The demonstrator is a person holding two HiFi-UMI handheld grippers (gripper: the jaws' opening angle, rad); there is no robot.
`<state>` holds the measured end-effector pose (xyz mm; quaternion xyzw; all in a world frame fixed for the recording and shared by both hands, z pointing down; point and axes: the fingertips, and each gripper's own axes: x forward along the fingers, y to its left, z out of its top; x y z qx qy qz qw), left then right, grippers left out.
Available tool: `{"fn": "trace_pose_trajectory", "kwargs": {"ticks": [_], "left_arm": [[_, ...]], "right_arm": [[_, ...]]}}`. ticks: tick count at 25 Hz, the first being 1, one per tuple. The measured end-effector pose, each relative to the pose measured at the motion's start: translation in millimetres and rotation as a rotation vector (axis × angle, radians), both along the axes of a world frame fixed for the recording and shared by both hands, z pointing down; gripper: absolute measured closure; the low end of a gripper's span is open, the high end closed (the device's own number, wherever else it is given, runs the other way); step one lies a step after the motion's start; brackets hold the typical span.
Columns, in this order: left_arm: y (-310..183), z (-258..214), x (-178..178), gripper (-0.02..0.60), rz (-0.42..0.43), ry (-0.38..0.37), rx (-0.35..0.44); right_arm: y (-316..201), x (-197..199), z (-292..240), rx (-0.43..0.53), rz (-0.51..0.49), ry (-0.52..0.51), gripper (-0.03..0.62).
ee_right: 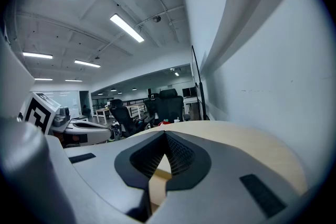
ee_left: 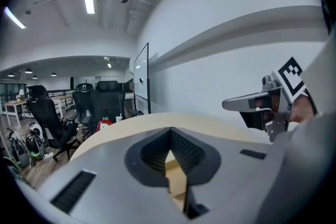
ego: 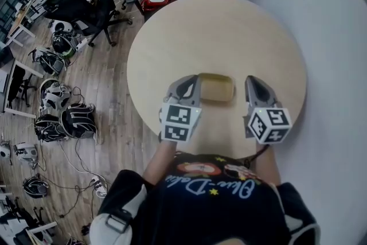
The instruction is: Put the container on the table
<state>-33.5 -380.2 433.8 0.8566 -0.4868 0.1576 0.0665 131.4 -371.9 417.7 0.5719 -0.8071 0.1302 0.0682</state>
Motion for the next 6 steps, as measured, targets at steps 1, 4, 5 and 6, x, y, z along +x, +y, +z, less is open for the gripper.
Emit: {"fn": "trace_pose_trajectory", "kwargs": {"ticks": [1, 4, 5, 6], "left_arm": [[-0.7, 0.2, -0.3, 0.580, 0.000, 0.000, -0.002], [-2.5, 2.7, -1.3, 0.580, -0.002, -0.001, -0.004], [-3.0, 3.8, -1.6, 0.580, -0.003, -0.001, -0.005], [-3.5, 5.0, -2.0, 0.580, -0.004, -0.002, -0.006]], "right_arm": [[-0.5, -0.3, 0.1, -0.001, -0.001, 0.001, 0.594], [-1.5, -1.0, 3.0, -0.006, -0.004, 0.004, 0.594], [-1.8, -1.3, 4.3, -0.007, -0.004, 0.004, 0.594], [-2.0, -1.6, 5.6, -0.009, -0.004, 0.004, 0.594]]}}
